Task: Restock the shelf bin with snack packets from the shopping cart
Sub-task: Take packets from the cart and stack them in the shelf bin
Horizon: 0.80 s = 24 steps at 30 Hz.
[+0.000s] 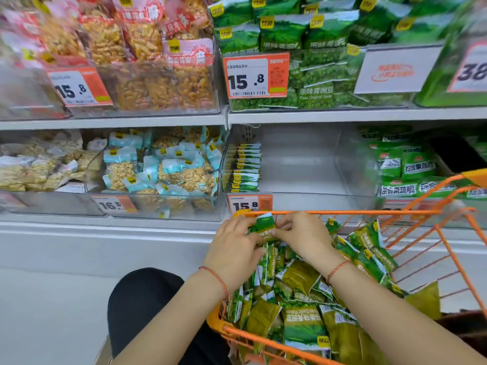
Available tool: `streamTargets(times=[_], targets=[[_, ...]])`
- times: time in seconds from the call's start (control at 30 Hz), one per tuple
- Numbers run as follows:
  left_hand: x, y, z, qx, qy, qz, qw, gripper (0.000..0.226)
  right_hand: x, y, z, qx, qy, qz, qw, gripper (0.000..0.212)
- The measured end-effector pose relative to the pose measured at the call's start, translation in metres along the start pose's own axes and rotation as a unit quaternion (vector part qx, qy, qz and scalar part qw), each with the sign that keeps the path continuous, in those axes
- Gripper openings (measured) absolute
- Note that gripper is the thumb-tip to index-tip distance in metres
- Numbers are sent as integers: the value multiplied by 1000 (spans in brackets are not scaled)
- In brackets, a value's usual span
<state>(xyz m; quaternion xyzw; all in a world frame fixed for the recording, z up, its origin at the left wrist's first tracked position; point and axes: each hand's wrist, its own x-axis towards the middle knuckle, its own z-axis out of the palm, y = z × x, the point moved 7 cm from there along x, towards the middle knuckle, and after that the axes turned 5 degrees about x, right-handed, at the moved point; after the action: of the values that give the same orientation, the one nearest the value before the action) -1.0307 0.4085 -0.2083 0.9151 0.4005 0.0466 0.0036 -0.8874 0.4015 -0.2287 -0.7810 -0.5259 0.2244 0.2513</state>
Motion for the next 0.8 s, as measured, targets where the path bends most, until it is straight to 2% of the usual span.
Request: streamTargets(times=[0.13, 0.23, 0.3, 0.37, 0.43, 0.53, 0.63, 0.67, 0.73, 0.8], targets=[[0, 10, 11, 38, -44, -57, 997, 56, -3, -4, 6, 41, -23, -27, 999, 17], [0, 14, 15, 48, -40, -60, 996, 47, -4, -1, -14, 105, 25, -19, 994, 14], [-2, 10, 9, -18, -1, -69, 997, 33, -7, 10, -35, 175, 67, 6, 982, 9], [-5, -1, -2, -140, 81, -97, 982, 22, -14, 26, -53, 310, 88, 32, 946, 9], [-9, -13, -11, -315, 109, -156, 930, 13, -24, 38, -59, 418, 70, 68, 903, 6], [-4, -11, -6, -531, 71, -189, 823, 24, -38, 50, -49, 502, 20, 131, 855, 14], [1, 1, 0, -605, 57, -206, 767, 21, -47, 44, -36, 603, -20, 154, 782, 29], [3, 5, 2, -619, 60, -213, 754, 19, -50, 40, -33, 624, -34, 153, 765, 28], [5, 12, 5, -638, 79, -228, 731, 15, -55, 30, -27, 639, -74, 137, 753, 18], [8, 18, 3, -645, 114, -244, 715, 17, -59, 20, -23, 653, -106, 120, 740, 28]])
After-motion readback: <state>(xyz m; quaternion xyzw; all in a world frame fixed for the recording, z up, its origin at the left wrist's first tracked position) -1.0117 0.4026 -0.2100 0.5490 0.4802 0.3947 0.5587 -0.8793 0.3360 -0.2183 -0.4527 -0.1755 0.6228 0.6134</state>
